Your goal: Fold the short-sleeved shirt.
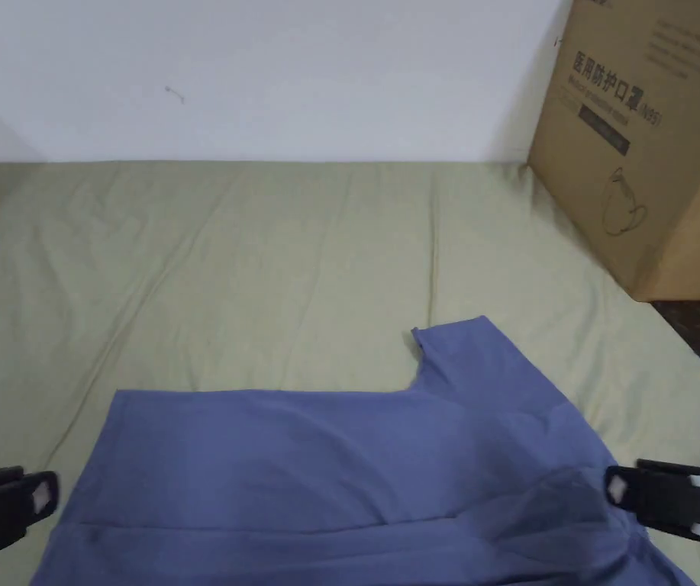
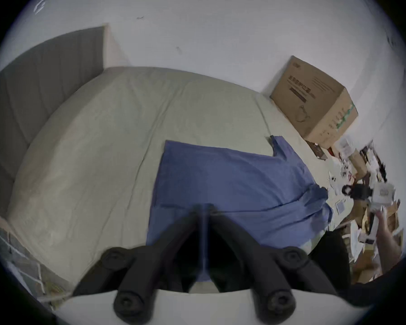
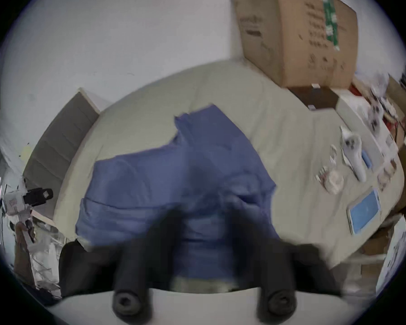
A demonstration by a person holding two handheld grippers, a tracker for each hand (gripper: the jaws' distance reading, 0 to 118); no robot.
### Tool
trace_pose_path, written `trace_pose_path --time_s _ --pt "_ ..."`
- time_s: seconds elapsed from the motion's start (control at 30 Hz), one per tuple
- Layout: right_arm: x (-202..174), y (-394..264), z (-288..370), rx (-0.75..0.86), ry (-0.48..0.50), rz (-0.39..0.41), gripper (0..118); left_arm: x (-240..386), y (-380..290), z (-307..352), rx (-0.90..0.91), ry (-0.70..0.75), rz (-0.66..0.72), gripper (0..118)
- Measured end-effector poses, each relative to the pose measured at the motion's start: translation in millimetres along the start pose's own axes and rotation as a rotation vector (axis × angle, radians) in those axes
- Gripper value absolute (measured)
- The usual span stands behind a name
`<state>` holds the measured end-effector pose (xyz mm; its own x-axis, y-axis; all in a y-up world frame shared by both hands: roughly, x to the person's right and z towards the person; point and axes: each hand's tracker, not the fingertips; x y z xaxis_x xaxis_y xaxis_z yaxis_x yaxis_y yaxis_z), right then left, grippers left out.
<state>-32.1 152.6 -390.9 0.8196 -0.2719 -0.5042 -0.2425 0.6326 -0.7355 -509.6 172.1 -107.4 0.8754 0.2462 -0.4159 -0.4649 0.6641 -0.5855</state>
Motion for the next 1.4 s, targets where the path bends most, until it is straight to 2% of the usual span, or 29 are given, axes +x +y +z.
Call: trace_pose_path --time_s 0.03,0.2,0.4,0.43,0.53,0.57,0.63,0.7,0.8,0.83,0.87,0.9,0.93,0.97,1.0,1.03,1.1,1.13,1.17,1.2,1.23,1.3,1.4 --pt "-5.6 4.9 -6.5 0.013 -0.011 0.018 0 3.4 3.4 -7.5 0.003 -0.008 -0.015 0" --pt "-21.0 25.6 -32.5 0.013 0.03 -0.002 0 -1.4 45.9 -62.3 -0.024 0.005 0.001 0" --pt "-23.8 33.7 -60.2 -0.039 0.022 0.008 0 -59.5 112.1 -176.5 -0.127 0.03 0.028 3" --pt "-20.6 34.0 -65.3 -0.047 0.016 0.004 0 -67.3 119.6 -196.2 -0.162 0.041 0.015 24" --pt "-9.8 33.8 -77.1 -0.07 -0.004 -0.048 0 -84.2 123.1 -239.0 -0.239 0.086 0.001 111" --pt "-6.6 33.0 -79.8 -0.08 -0.001 -0.07 0 -87.3 120.9 -249.7 -0.274 0.097 0.001 116" --pt "2.7 33.1 -87.0 -0.096 0.001 -0.099 0 -92.9 113.4 -265.0 -0.294 0.117 -0.022 114" --pt "6.5 32.2 -92.2 -0.107 -0.028 -0.093 0 -93.8 103.9 -277.0 -0.346 0.146 -0.062 114" --pt "13.2 35.8 -99.7 -0.121 -0.051 -0.088 0 -90.2 91.5 -286.5 -0.417 0.1 -0.089 101" --pt "16.0 38.9 -102.4 -0.124 -0.05 -0.094 0 -83.2 89.6 -283.8 -0.402 0.106 -0.118 89" --pt "19.6 43.1 -105.4 -0.126 -0.046 -0.102 0 -78.5 91.5 -277.9 -0.368 0.129 -0.19 83" --pt "21.2 47.0 -108.3 -0.123 -0.041 -0.109 0 -73.9 93.2 -272.4 -0.349 0.093 -0.2 83" --pt "23.1 52.3 -112.2 -0.116 -0.037 -0.117 0 -69.1 96.0 -265.8 -0.332 0.081 -0.205 60" --pt "25.1 58.1 -117.0 -0.108 -0.032 -0.12 0 -64.6 98.5 -257.8 -0.327 0.088 -0.203 25" --pt "30.1 66.7 -124.1 -0.093 -0.02 -0.113 0 -61.1 100.2 -251.2 -0.313 0.089 -0.213 2" --pt "33.4 76.2 -133.4 -0.073 -0.009 -0.089 0 -58.7 103.4 -238.6 -0.274 0.073 -0.217 2" --pt "37.7 98.9 -153.8 -0.075 -0.06 -0.044 0 -57.4 109.0 -220.7 -0.255 0.063 -0.204 2" --pt "41.0 110.8 -164.8 -0.081 -0.065 -0.03 8 -57.7 110.8 -212.2 -0.239 0.073 -0.196 2" --pt "45.1 124.4 -177.3 -0.087 -0.059 -0.032 34 -59.4 112.7 -203.6 -0.232 0.074 -0.183 2" --pt "49.6 136.9 -193.0 -0.114 -0.049 -0.033 78 -62.0 113.8 -195.5 -0.226 0.073 -0.164 2" --pt "52.2 145.4 -209.6 -0.156 -0.073 -0.042 114 -64.2 115.2 -189.4 -0.213 0.068 -0.145 2" --pt "56.1 159.7 -232.9 -0.131 -0.096 -0.041 114 -68.1 115.5 -178.7 -0.196 0.063 -0.122 2" --pt "61.0 173.0 -271.4 -0.215 -0.161 -0.038 114 -71.8 114.0 -169.7 -0.184 0.058 -0.097 2"
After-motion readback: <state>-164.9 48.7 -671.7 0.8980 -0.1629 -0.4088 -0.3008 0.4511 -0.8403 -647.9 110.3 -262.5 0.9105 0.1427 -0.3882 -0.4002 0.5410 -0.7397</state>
